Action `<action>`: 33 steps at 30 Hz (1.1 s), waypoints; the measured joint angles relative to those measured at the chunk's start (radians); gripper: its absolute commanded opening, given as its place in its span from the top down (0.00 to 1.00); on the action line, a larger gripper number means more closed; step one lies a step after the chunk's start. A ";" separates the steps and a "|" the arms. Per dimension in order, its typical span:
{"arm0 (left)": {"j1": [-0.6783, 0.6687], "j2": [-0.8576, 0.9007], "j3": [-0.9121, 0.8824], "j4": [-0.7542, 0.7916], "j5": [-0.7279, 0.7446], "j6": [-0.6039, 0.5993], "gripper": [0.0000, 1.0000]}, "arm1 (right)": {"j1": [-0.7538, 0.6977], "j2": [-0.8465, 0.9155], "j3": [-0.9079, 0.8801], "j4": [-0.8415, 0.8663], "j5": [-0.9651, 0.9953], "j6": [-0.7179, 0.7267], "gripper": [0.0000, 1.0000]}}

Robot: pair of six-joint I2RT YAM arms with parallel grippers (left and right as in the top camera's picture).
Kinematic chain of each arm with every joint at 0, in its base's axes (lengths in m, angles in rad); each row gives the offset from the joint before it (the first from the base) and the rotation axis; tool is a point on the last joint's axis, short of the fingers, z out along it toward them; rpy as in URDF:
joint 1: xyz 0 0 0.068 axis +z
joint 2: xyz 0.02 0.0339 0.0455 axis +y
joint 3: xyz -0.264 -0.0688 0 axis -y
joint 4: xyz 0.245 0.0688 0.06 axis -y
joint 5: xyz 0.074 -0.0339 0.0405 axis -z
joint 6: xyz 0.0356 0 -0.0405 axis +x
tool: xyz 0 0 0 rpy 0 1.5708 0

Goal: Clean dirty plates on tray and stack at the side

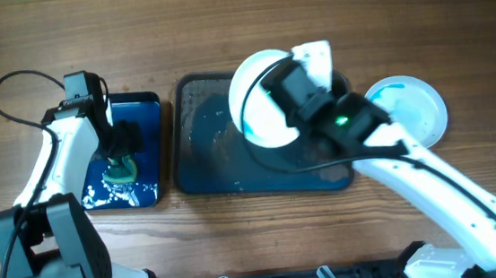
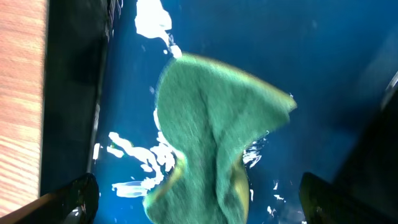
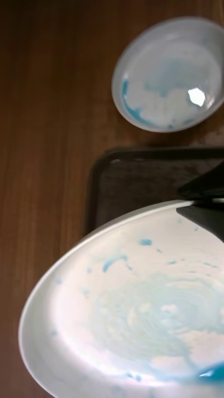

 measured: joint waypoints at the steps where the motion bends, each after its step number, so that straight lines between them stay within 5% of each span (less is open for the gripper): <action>1: -0.005 -0.006 0.010 -0.011 0.018 -0.010 0.00 | -0.071 -0.043 0.000 -0.003 -0.066 0.000 0.96; 9: -0.238 -0.183 0.083 0.029 0.216 -0.100 0.00 | -0.851 -0.188 -0.029 -0.190 -0.355 -0.001 0.96; 17: -0.428 -0.154 0.083 0.090 0.245 -0.126 0.00 | -1.047 0.020 -0.312 0.004 -0.445 -0.024 0.93; 18: -0.434 -0.154 0.083 0.092 0.245 -0.126 0.00 | -1.047 0.047 -0.320 0.016 -0.448 -0.028 0.84; 19: -0.438 -0.154 0.083 0.093 0.245 -0.126 0.00 | -1.047 0.068 -0.322 0.046 -0.451 -0.031 0.62; 20: -0.438 -0.154 0.083 0.093 0.245 -0.127 0.00 | -1.047 0.082 -0.322 0.058 -0.456 -0.035 0.55; 25: -0.438 -0.154 0.083 0.092 0.245 -0.133 0.00 | -1.047 0.079 -0.276 -0.069 -0.556 -0.082 0.51; 29: -0.438 -0.153 0.083 0.095 0.245 -0.133 0.00 | -0.996 -0.137 -0.023 -0.311 -0.785 -0.282 0.00; 33: -0.438 -0.153 0.083 0.096 0.245 -0.133 0.00 | -0.901 -0.460 0.116 -0.357 -0.974 -0.292 0.00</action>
